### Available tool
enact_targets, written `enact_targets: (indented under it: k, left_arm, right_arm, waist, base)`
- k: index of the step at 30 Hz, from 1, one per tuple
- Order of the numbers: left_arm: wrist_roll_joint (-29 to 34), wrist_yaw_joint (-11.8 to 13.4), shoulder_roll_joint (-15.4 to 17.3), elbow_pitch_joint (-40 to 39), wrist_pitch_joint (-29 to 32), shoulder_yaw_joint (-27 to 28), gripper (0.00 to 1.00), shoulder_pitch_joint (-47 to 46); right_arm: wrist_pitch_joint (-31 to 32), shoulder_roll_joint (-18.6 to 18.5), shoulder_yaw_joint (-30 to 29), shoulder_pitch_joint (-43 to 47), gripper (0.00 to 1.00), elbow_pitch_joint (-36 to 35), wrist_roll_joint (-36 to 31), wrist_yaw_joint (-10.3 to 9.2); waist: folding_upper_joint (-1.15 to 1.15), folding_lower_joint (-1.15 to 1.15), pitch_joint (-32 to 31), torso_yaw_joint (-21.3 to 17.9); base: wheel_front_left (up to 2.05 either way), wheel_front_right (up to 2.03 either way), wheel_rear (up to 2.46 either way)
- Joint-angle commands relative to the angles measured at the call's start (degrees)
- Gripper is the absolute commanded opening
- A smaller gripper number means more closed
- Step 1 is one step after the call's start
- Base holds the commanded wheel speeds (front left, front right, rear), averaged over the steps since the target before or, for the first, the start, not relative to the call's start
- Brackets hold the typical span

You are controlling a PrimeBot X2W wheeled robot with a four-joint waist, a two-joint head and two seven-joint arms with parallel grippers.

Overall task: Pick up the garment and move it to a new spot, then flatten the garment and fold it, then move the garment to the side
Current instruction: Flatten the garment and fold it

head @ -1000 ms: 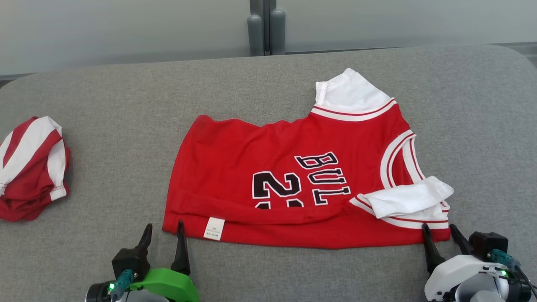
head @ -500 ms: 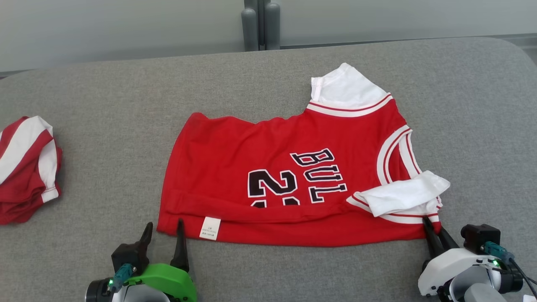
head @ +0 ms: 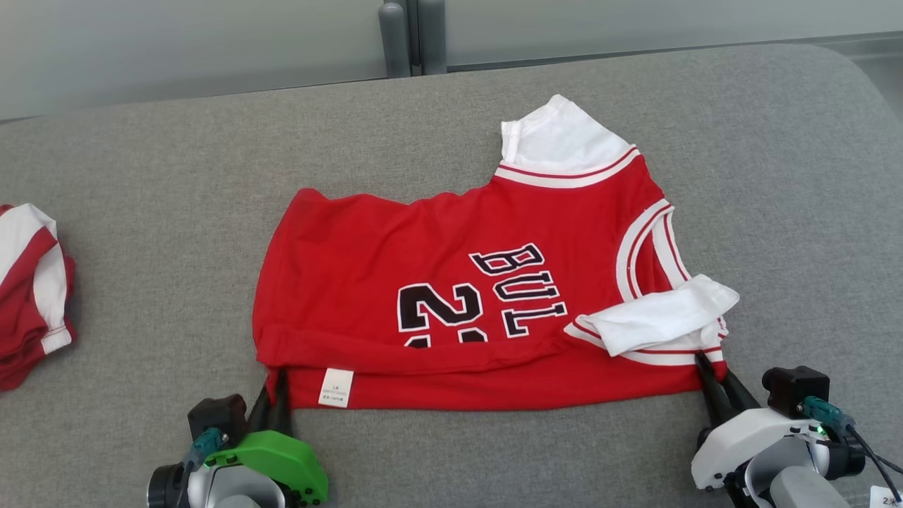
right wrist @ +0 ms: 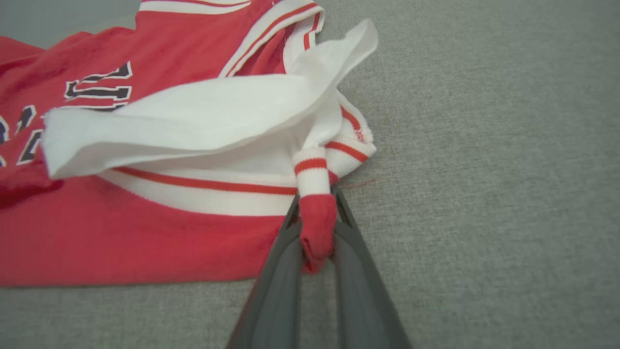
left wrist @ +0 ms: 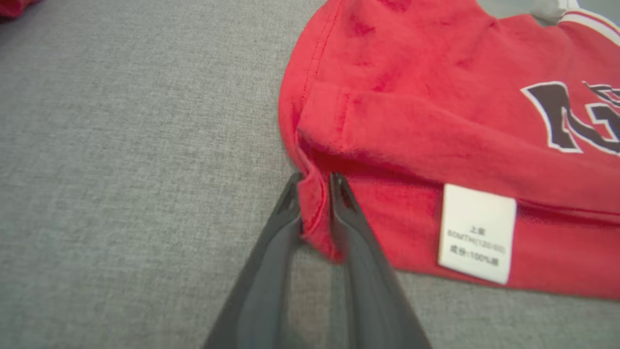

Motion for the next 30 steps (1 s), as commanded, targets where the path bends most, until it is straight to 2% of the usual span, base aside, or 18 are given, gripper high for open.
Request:
enact_targets:
  k: [1,7,14,25,26,27,28,30]
  left_arm:
    - [-0.7,-0.2,0.2,1.5,0.3,-0.3,0.0,-0.1]
    - [-1.1,-0.8,0.3,2.8,0.3,-0.4,0.0,1.8]
    - [-1.2,-0.8,0.3,4.4,0.4,0.1,0.0,6.4]
    - [1.7,-0.4,0.7,4.9,0.2,3.0,0.0,10.5]
    - [1.9,-0.3,0.8,4.9,0.2,3.3,0.0,10.7]
    - [2.1,-0.2,0.8,4.8,0.2,3.5,0.45,10.8]
    - [2.4,0.0,0.7,4.6,0.2,3.7,1.0,10.9]
    - [3.1,0.3,0.7,3.5,0.2,4.1,1.0,10.9]
  right_arm:
    - [0.1,-0.1,0.3,-0.5,0.0,-0.1,0.6,-0.09]
    - [0.1,0.1,0.1,1.2,0.0,0.3,0.9,-0.09]
    - [0.1,0.4,-0.2,4.7,0.0,1.4,1.3,-0.09]
    - [0.1,0.2,-0.1,10.7,0.0,-0.6,2.2,-0.11]
    - [0.1,0.3,-0.2,11.0,0.42,-0.3,2.4,-0.11]
    - [0.1,0.4,-0.4,11.0,1.0,-0.2,2.5,-0.11]
    - [0.1,0.4,-0.4,10.9,1.0,-0.2,2.3,-0.11]
    - [0.1,0.4,-0.6,10.3,1.0,-0.5,1.4,-0.09]
  waist:
    - [0.0,0.0,0.0,-0.1]
    - [0.0,0.0,-1.7,0.2]
    - [0.0,0.0,-7.5,0.7]
    - [0.0,0.0,-11.7,1.4]
    - [0.0,0.0,-11.7,1.5]
    - [0.0,0.0,-11.6,1.5]
    - [0.0,0.0,-11.5,1.5]
    - [0.0,0.0,-11.2,1.5]
  base:
    - [0.0,0.0,0.0]
    - [0.0,0.0,0.0]
    - [0.0,0.0,0.0]
    - [0.0,0.0,0.0]
    - [0.0,0.0,0.0]
    - [0.0,0.0,0.0]
    - [0.0,0.0,0.0]
    - [0.0,0.0,0.0]
